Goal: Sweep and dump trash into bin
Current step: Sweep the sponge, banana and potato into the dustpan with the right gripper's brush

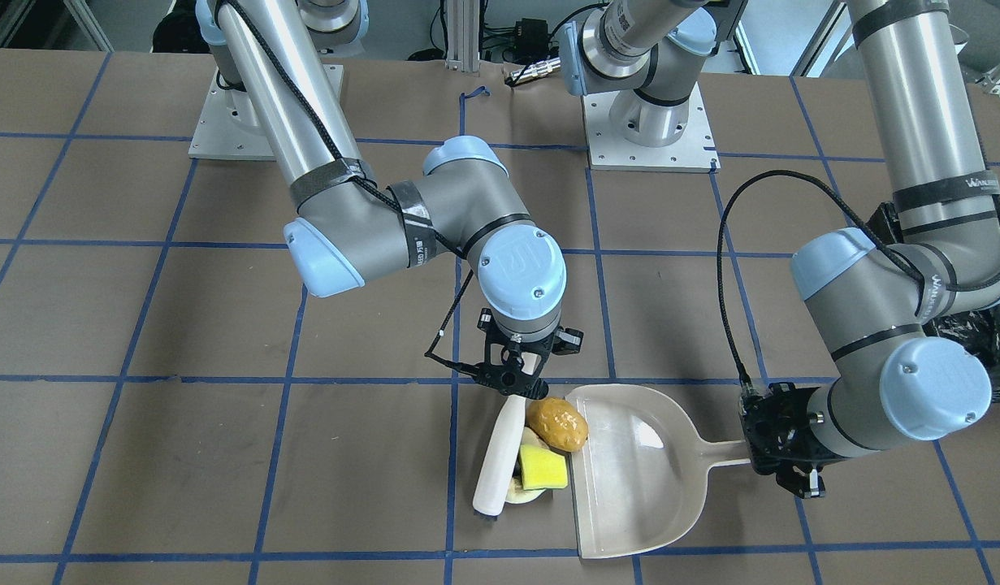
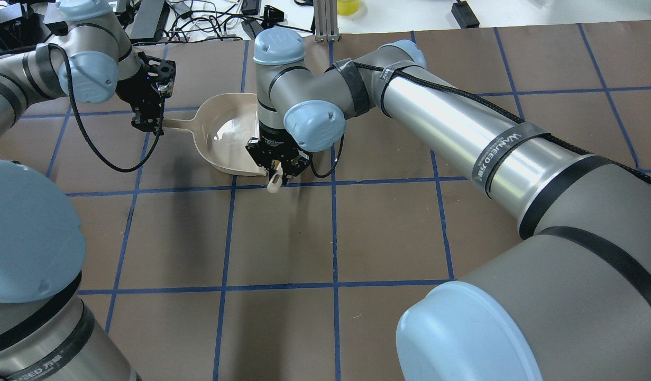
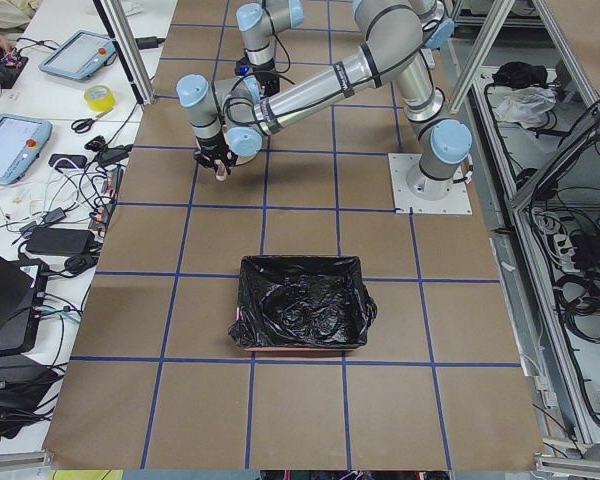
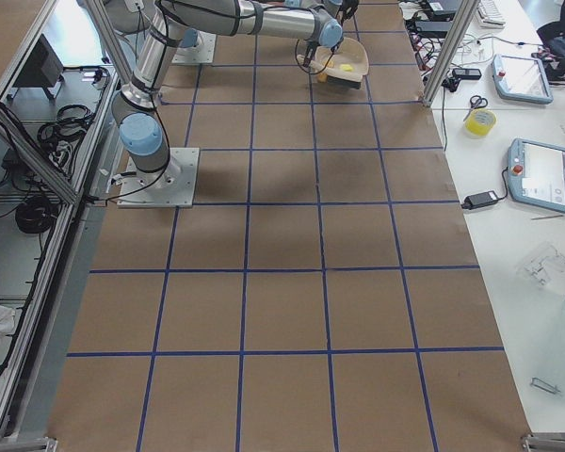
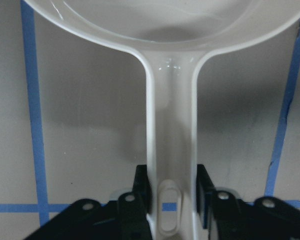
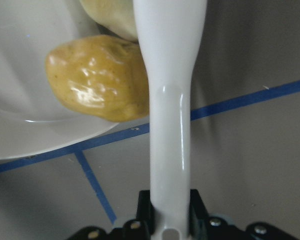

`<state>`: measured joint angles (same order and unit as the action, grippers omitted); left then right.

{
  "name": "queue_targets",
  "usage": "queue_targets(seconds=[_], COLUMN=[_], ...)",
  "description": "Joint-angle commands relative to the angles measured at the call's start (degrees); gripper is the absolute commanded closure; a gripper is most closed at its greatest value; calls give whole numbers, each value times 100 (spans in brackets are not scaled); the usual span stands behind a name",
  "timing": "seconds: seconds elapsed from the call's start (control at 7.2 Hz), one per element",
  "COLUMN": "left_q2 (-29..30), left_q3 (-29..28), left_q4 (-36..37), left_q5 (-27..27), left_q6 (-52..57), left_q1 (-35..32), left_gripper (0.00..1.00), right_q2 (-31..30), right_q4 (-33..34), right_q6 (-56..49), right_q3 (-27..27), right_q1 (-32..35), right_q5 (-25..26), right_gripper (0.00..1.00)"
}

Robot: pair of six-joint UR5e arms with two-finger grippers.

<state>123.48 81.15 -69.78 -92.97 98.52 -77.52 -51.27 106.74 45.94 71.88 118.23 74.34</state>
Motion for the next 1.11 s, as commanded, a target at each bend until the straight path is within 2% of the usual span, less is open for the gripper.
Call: queue_targets(seconds=[0.0,0.14,0.56,0.83,0.97], left_q2=[1,1,18,9,-17], left_q3=[15,15,14,-3,-20], left_q4=[0,9,9,9,9], left_q5=[7,7,16,68,138], left_q6=[0,0,0,44,61], left_q1=[0,0,0,9,18], left_gripper=[100,100,100,100,100], right_q2=[222,310,355,181,-117], right_q4=[251,260,338,-53,-683], right_q6=[432,625,1100,962,378], right_q3=[-357,-568,-886,-895,-860], right_q1=[270,340,455,307,149], right_q5=[-113,-417,-824,-563,-152], right_gripper=[95,95,95,95,95])
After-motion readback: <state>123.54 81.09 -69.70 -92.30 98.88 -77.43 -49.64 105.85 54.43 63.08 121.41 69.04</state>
